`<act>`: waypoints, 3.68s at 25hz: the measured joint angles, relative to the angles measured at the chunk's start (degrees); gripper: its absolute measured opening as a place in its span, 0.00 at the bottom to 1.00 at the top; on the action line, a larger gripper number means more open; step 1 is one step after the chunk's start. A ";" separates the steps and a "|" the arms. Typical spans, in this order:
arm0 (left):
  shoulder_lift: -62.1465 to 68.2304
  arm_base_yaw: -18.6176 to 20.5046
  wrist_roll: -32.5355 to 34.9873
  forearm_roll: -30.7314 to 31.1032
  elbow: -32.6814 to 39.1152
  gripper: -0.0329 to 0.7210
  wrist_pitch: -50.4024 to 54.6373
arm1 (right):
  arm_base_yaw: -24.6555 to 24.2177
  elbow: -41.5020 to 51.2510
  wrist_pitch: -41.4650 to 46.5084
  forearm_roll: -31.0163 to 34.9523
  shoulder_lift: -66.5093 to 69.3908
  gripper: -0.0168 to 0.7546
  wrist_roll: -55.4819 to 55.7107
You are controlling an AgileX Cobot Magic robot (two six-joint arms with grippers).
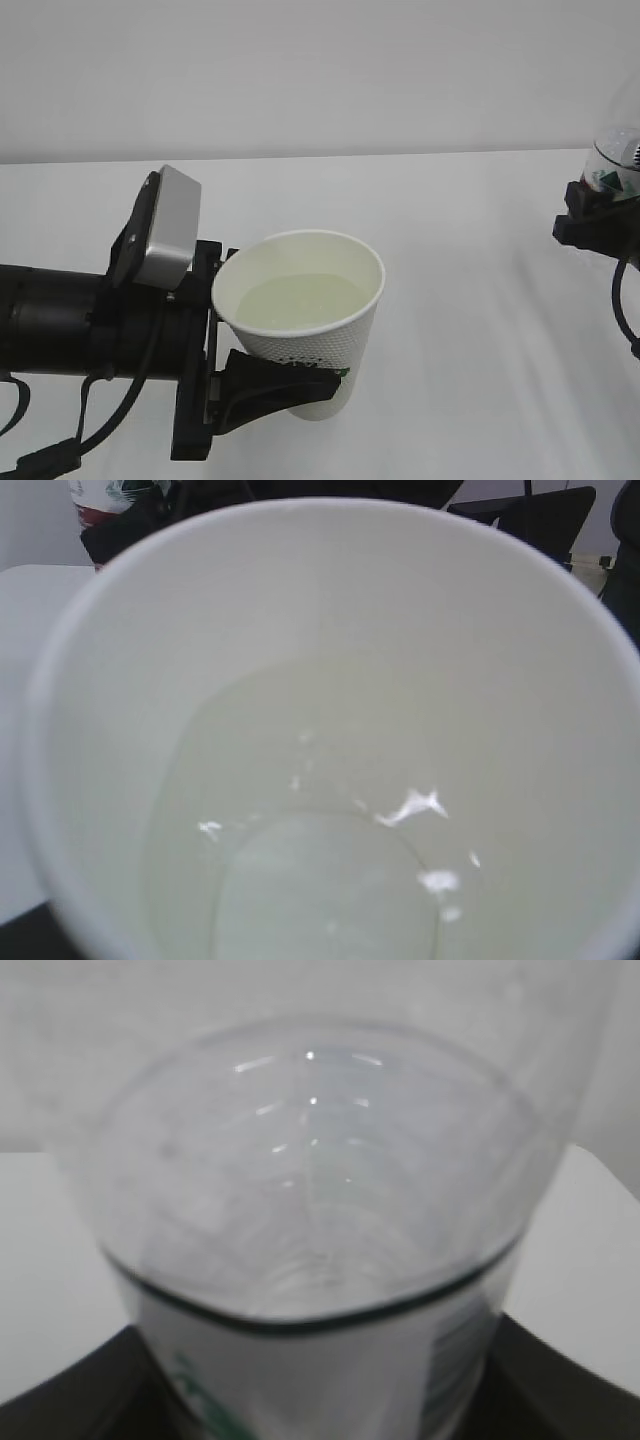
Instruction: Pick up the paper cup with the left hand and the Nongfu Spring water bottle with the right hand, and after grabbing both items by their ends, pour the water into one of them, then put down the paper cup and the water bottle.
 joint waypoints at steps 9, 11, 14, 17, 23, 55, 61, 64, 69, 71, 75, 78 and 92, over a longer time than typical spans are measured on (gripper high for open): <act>0.00 0.00 0.00 0.00 0.00 0.74 0.00 | 0.00 0.00 0.00 -7.08 0.00 0.63 4.11; 0.00 0.00 0.00 0.00 0.00 0.74 0.00 | 0.00 0.00 0.00 -8.15 0.00 0.63 4.46; 0.00 0.00 0.00 0.00 0.00 0.74 0.00 | 0.00 0.00 0.00 -8.91 0.33 0.63 4.74; 0.00 0.00 0.00 0.00 0.00 0.74 0.00 | 0.00 0.00 -0.13 -9.14 2.17 0.63 4.86; 0.00 0.00 0.00 0.00 0.00 0.74 0.00 | 0.00 0.00 -3.97 -9.27 5.78 0.63 5.37; 0.00 0.00 0.00 0.00 0.00 0.74 0.00 | 0.00 -0.65 -11.10 -9.71 15.07 0.63 5.50; 0.00 0.00 0.00 0.00 0.00 0.74 0.00 | 0.00 -1.21 -11.10 -9.71 16.18 0.63 5.50; 0.00 0.00 0.00 0.00 0.00 0.74 0.00 | 0.00 -1.37 -11.10 -9.71 16.30 0.63 5.50; 0.00 0.00 0.00 0.00 0.00 0.74 0.00 | 0.00 -1.35 -11.10 -9.71 16.30 0.65 5.50; 0.00 0.00 0.00 0.00 0.00 0.74 0.00 | 0.00 -1.35 -11.10 -9.71 16.30 0.69 5.29; 0.00 0.00 0.00 0.00 0.00 0.74 0.00 | 0.00 -1.35 -11.10 -9.25 16.30 0.77 4.32; 0.00 0.00 0.00 0.00 0.00 0.74 -0.10 | 0.00 -1.53 -12.03 -8.74 16.30 0.79 4.19; 0.00 0.00 0.00 0.00 0.00 0.74 -0.10 | 0.00 -1.41 -12.50 -8.71 16.30 0.79 4.10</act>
